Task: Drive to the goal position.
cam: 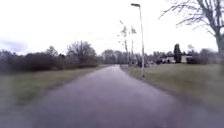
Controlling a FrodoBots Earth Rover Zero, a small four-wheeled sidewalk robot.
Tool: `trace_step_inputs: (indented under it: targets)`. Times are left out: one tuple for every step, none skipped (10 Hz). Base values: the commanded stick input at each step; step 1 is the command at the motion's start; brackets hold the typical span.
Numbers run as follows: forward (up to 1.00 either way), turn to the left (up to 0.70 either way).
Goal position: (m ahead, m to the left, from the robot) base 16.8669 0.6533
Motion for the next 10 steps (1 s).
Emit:
trace_step_inputs:
  targets:
    - [1.00,0.00]
    - [1.00,0.00]
    - [1.00,0.00]
    - [1.00,0.00]
    - [1.00,0.00]
    - [1.00,0.00]
    - [1.00,0.00]
    - [1.00,0.00]
    - [1.00,0.00]
    - [1.00,0.00]
